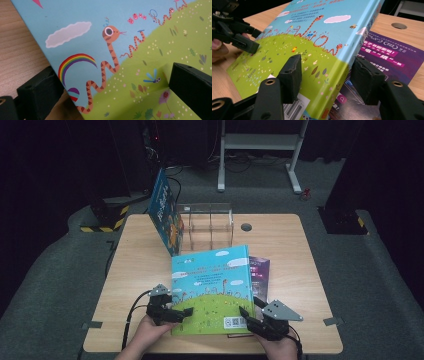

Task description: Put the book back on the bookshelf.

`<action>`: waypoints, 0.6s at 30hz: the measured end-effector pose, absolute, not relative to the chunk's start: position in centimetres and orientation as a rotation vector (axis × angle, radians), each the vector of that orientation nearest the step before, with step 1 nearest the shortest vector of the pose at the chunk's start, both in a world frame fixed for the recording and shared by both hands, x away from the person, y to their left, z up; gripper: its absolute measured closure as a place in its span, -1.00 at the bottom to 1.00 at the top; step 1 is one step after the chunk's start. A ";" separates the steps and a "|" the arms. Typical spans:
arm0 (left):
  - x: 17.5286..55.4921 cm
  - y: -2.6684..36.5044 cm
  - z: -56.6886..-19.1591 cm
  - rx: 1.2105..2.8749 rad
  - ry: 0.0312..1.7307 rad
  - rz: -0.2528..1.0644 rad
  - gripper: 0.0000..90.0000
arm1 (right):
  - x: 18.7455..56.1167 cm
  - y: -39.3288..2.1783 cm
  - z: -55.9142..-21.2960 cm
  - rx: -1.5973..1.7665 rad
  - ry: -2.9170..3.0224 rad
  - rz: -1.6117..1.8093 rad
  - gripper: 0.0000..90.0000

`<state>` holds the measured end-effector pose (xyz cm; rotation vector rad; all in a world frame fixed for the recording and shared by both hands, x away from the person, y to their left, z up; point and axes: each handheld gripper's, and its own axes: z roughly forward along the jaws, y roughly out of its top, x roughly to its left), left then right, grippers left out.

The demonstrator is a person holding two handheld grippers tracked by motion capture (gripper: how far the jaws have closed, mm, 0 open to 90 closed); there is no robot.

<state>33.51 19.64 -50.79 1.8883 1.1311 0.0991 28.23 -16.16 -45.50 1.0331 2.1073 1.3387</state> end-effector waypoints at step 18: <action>31.8 18.6 -49.1 1.895 1.033 0.325 -0.71 | 28.1 -17.4 -45.1 1.069 2.008 1.420 0.16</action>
